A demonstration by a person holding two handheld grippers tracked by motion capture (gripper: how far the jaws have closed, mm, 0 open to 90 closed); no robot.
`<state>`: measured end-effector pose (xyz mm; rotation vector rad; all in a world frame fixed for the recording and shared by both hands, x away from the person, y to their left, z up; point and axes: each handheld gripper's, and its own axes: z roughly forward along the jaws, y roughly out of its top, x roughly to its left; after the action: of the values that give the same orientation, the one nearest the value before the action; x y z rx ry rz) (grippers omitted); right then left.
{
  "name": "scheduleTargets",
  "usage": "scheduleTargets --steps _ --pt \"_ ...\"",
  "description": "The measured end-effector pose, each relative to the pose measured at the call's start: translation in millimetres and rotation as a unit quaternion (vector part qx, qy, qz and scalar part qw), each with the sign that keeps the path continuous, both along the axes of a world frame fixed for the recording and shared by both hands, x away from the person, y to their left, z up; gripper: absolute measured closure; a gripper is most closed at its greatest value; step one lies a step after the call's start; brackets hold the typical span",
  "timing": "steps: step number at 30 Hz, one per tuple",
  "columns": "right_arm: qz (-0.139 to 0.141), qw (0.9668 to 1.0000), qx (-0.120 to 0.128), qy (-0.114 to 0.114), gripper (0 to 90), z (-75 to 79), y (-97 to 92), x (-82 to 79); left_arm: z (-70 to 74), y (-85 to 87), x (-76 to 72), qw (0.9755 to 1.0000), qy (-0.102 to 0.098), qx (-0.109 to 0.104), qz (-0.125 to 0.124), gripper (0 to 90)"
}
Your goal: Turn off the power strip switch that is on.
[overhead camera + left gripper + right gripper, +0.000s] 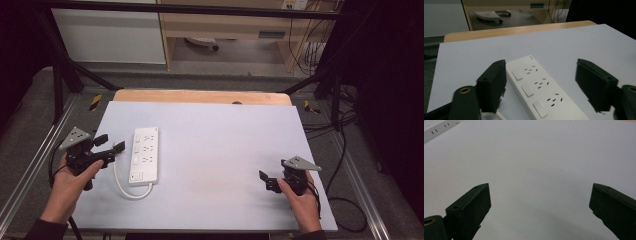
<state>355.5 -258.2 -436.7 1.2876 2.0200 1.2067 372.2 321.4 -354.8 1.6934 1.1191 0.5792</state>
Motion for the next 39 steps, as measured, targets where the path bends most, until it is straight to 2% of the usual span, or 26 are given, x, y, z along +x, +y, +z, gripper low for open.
scheduleTargets --steps 9,18,22,30,39 --pt "0.001 1.0 -0.001 0.0 4.2 0.0 0.2 0.0 5.6 -4.8 -3.9 0.9999 -0.001 0.003 -0.016 42.2" --pt "0.001 1.0 -0.001 0.001 4.2 0.1 0.1 0.1 9.0 -10.0 -4.3 0.9995 0.006 0.018 -0.025 53.7" --pt "0.002 1.0 -0.001 0.001 4.2 0.0 -0.1 0.3 7.7 -11.2 -3.9 0.9993 0.015 0.024 -0.025 58.5" --pt "0.002 1.0 -0.001 0.001 4.2 0.1 -0.1 0.3 4.2 -10.9 -2.7 0.999 0.02 0.03 -0.024 69.0" --pt "0.002 1.0 -0.001 0.001 4.2 0.1 -0.1 0.3 -4.7 -13.0 6.0 0.9979 0.038 0.043 -0.029 78.6"
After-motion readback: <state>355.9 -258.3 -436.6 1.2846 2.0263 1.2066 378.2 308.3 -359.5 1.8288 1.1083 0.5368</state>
